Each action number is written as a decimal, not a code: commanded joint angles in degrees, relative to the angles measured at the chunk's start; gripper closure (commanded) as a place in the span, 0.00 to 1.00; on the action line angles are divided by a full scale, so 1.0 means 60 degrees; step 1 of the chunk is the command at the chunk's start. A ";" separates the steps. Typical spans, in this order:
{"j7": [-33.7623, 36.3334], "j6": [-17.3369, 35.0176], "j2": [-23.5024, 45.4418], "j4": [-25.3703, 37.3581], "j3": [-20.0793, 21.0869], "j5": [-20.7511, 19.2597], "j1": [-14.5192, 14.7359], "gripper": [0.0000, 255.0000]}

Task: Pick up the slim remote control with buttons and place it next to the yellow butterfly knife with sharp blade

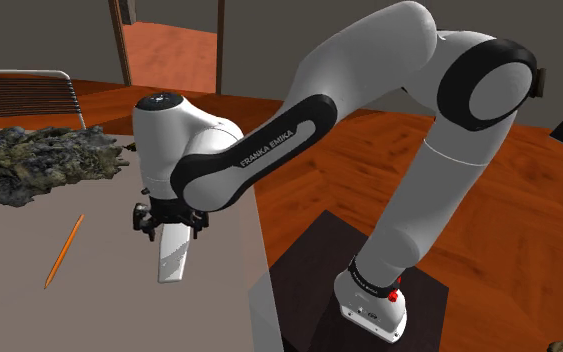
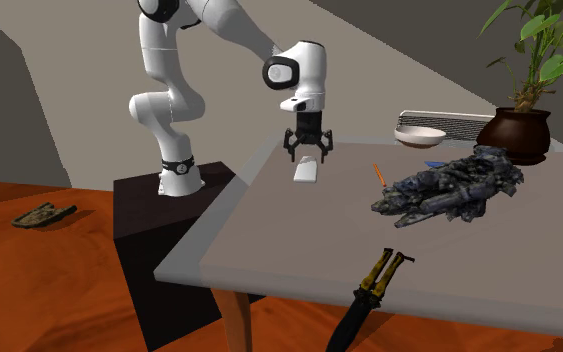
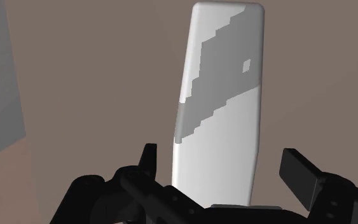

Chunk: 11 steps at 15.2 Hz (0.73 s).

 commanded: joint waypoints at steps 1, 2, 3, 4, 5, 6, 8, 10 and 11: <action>0.0175 0.0245 0.0241 -0.0071 -0.0027 -0.0238 0.0036 0.00; 0.0301 0.0428 0.0416 -0.0132 -0.0059 -0.0417 0.0066 0.00; 0.0300 0.0428 0.0415 -0.0132 -0.0063 -0.0416 0.0069 0.00; 0.0300 0.0428 0.0415 -0.0132 -0.0064 -0.0415 0.0070 0.00; 0.0300 0.0428 0.0415 -0.0132 -0.0064 -0.0415 0.0070 0.00; 0.0300 0.0428 0.0415 -0.0132 -0.0064 -0.0415 0.0070 0.00; 0.0300 0.0428 0.0415 -0.0132 -0.0064 -0.0416 0.0071 0.00; 0.0298 0.0426 0.0413 -0.0131 -0.0064 -0.0414 0.0070 0.00; 0.0298 0.0426 0.0413 -0.0131 -0.0064 -0.0414 0.0070 1.00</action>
